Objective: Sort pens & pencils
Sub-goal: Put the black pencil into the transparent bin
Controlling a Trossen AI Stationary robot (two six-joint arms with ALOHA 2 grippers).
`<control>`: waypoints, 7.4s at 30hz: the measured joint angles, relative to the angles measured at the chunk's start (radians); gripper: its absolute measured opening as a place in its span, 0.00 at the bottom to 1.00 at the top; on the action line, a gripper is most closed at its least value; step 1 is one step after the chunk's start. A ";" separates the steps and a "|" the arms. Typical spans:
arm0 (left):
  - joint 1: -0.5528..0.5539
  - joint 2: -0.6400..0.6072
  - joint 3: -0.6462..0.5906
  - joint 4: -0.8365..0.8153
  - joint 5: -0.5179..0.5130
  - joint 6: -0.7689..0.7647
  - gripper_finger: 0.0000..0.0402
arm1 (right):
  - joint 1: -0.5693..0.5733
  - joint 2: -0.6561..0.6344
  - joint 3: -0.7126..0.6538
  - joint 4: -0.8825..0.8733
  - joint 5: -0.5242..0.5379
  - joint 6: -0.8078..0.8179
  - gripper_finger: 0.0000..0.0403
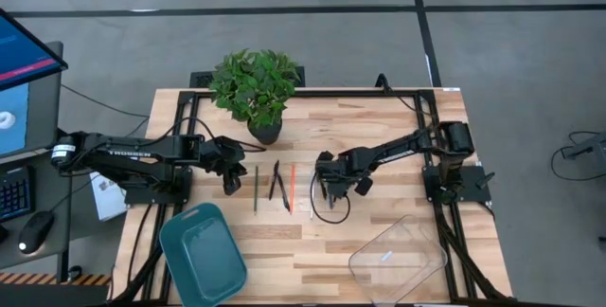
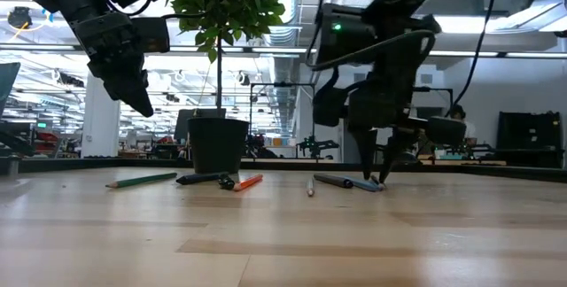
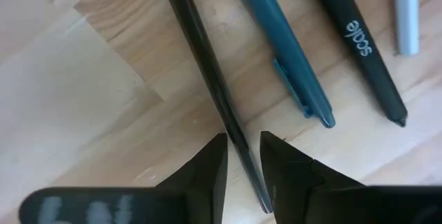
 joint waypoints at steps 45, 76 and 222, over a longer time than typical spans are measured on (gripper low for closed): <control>0.000 0.000 0.000 -0.003 0.002 -0.001 0.11 | -0.006 0.024 0.104 -0.110 -0.106 0.018 0.28; 0.000 0.000 0.000 -0.004 0.002 -0.001 0.11 | -0.003 0.033 0.103 -0.109 -0.120 0.070 0.14; 0.000 0.000 0.000 -0.014 -0.122 -0.018 0.11 | -0.015 -0.508 0.144 0.606 -0.388 0.779 0.14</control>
